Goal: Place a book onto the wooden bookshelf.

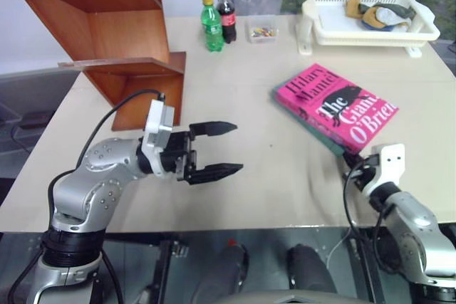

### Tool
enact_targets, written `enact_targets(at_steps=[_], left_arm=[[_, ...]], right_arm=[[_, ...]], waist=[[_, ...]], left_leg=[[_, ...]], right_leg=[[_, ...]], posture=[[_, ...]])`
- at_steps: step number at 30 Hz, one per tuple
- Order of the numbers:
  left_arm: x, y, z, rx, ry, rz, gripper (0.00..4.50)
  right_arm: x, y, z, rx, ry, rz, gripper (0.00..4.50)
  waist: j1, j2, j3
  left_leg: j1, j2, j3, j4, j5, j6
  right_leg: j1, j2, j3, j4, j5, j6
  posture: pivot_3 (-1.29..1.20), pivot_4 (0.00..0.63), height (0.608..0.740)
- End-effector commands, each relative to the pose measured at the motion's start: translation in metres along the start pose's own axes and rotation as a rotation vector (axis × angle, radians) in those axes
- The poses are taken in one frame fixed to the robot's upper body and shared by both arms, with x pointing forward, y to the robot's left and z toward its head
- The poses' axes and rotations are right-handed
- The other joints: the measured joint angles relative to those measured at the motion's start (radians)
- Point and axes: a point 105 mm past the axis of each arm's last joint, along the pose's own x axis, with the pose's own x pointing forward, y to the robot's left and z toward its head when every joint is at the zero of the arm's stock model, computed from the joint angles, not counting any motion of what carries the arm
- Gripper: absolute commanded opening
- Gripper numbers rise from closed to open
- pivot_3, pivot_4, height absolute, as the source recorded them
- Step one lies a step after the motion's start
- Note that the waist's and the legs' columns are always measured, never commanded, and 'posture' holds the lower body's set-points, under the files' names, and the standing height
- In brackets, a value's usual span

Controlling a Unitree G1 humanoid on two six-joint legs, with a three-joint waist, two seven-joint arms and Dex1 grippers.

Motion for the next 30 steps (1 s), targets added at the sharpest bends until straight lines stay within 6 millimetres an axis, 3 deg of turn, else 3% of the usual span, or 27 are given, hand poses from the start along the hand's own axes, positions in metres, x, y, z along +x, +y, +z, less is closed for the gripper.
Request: enact_targets(at_steps=[1, 7, 11, 15, 18, 20, 22, 25, 27, 30], left_arm=[[0.001, -0.001, 0.006, 0.021, -0.003, -0.019, 4.50], [0.001, 0.001, 0.005, 0.016, -0.003, -0.011, 4.50], [0.000, 0.003, 0.004, 0.007, -0.007, 0.003, 4.50], [-0.001, 0.006, 0.003, -0.013, -0.021, 0.031, 4.50], [-0.001, 0.006, -0.001, -0.021, -0.026, 0.038, 4.50], [0.000, 0.007, -0.002, -0.024, -0.030, 0.042, 4.50], [0.002, 0.007, -0.004, -0.027, -0.036, 0.040, 4.50], [0.006, 0.007, -0.005, -0.031, -0.047, 0.034, 4.50], [0.008, 0.008, -0.004, -0.028, -0.055, 0.035, 4.50], [0.010, 0.008, -0.004, -0.023, -0.061, 0.036, 4.50]], right_arm=[[-0.001, 0.020, 0.012, -0.024, -0.049, 0.056, 0.03], [0.007, 0.050, 0.009, -0.079, -0.049, 0.175, 0.03], [0.007, 0.058, 0.009, -0.146, -0.045, 0.223, 0.03], [-0.018, 0.066, 0.017, -0.165, -0.028, 0.365, 0.03], [-0.044, 0.076, 0.040, -0.152, -0.063, 0.491, 0.03], [-0.050, 0.076, 0.060, -0.103, -0.111, 0.502, 0.03], [-0.047, 0.064, 0.081, -0.111, -0.165, 0.448, 0.03], [-0.016, -0.005, 0.107, -0.246, -0.179, 0.085, 0.03], [-0.004, -0.043, 0.114, -0.301, -0.153, -0.090, 0.03], [0.008, -0.082, 0.119, -0.369, -0.124, -0.229, 0.03]], waist=[[0.000, 0.000, 0.000], [0.000, 0.000, 0.000], [0.000, 0.000, 0.000], [0.005, 0.000, 0.000], [0.005, 0.000, 0.000], [0.000, -0.001, 0.000], [-0.001, -0.001, 0.000], [0.001, -0.001, 0.000], [0.006, -0.002, 0.001], [0.018, -0.002, 0.000]], left_leg=[[0.000, 0.000, 0.000, 0.000, 0.000, 0.000], [0.000, 0.000, 0.000, 0.000, 0.000, 0.000], [0.000, 0.000, 0.001, 0.000, 0.000, 0.000], [-0.001, 0.000, 0.000, 0.000, 0.000, 0.000], [-0.001, 0.000, 0.000, 0.000, 0.000, 0.000], [-0.001, 0.001, 0.001, 0.000, -0.001, 0.002], [-0.001, 0.002, 0.001, 0.000, -0.003, 0.004], [0.000, 0.003, 0.004, 0.001, -0.003, 0.004], [0.000, 0.004, 0.006, 0.003, -0.003, 0.004], [0.000, 0.005, 0.006, 0.002, -0.002, 0.003]], right_leg=[[0.000, 0.000, 0.000, 0.000, 0.000, 0.000], [-0.001, 0.001, 0.000, 0.000, 0.000, 0.000], [-0.001, 0.001, 0.001, 0.000, 0.000, 0.000], [-0.001, 0.001, 0.000, 0.000, 0.000, 0.000], [-0.001, 0.000, 0.000, -0.001, 0.000, 0.000], [0.000, 0.000, 0.001, 0.000, 0.000, 0.000], [0.000, 0.002, 0.002, 0.000, 0.000, 0.000], [0.000, 0.004, 0.003, 0.000, 0.002, -0.001], [0.000, 0.005, 0.004, -0.001, 0.003, -0.001], [-0.001, 0.006, 0.005, -0.001, 0.004, -0.001]], posture=[[0.00, 0.150, 0.740], [0.00, 0.150, 0.740], [0.00, 0.150, 0.740], [0.00, 0.150, 0.740], [0.00, 0.150, 0.740], [0.00, 0.150, 0.740], [0.00, 0.150, 0.740], [0.00, 0.150, 0.740], [0.00, 0.150, 0.740], [0.00, 0.150, 0.740]])
